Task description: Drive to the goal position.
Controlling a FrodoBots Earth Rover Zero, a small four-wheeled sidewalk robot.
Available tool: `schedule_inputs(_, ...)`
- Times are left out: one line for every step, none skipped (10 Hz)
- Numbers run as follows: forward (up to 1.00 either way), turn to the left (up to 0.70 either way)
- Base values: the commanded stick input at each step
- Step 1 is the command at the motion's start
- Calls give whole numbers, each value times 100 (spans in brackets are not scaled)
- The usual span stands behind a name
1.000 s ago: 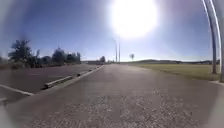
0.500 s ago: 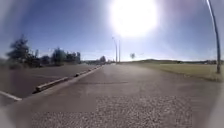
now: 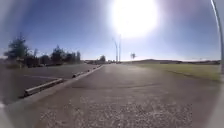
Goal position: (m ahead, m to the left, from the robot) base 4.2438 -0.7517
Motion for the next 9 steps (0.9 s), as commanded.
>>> schedule_inputs(100,-17)
schedule_inputs(100,0)
schedule_inputs(100,0)
schedule_inputs(100,0)
schedule_inputs(100,0)
schedule_inputs(100,0)
schedule_inputs(100,0)
schedule_inputs(100,0)
schedule_inputs(100,0)
